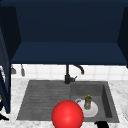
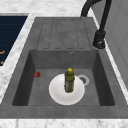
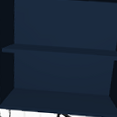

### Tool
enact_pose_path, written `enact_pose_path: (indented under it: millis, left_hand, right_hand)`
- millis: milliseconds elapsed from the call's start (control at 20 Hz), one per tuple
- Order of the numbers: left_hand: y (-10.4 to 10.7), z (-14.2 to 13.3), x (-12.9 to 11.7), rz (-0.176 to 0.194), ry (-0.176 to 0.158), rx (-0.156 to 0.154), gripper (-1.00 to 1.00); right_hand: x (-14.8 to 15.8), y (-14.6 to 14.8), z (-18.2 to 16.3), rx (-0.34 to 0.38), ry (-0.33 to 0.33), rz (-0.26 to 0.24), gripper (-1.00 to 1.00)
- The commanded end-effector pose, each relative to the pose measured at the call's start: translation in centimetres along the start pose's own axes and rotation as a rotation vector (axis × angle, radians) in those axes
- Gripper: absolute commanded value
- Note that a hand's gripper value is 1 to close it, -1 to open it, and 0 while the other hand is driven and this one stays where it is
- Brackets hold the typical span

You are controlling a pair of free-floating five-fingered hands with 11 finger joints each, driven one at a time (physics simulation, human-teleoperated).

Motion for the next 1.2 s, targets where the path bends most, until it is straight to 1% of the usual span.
enact_pose_path:
  millis: [0,150,500,600,850,900,1000,1150]
  left_hand:
    - [-0.8,-1.3,-0.7,0.07,0.065,0.081,-1.0]
    - [-1.3,-2.5,-1.3,0.095,0.07,0.084,-1.0]
    - [-2.6,-5.5,-2.9,0.149,0.068,0.096,-1.0]
    - [-2.8,-6.2,-3.5,0.166,0.074,0.098,-1.0]
    - [-3.7,-7.7,-4.7,0.208,0.102,0.09,-1.0]
    - [-3.9,-8.0,-4.8,0.215,0.101,0.092,-1.0]
    - [-4.3,-8.1,-4.7,0.218,0.093,0.109,-1.0]
    - [-4.9,-8.4,-4.6,0.237,0.091,0.113,-1.0]
  right_hand:
    - [0.0,0.0,0.0,0.0,0.0,0.0,0.0]
    - [0.0,0.0,0.0,0.0,0.0,0.0,0.0]
    - [0.0,0.0,0.0,0.0,0.0,0.0,0.0]
    - [0.0,0.0,0.0,0.0,0.0,0.0,0.0]
    - [0.0,0.0,0.0,0.0,0.0,0.0,0.0]
    - [0.0,0.0,0.0,0.0,0.0,0.0,0.0]
    - [0.0,0.0,0.0,0.0,0.0,0.0,0.0]
    - [0.0,0.0,0.0,0.0,0.0,0.0,0.0]
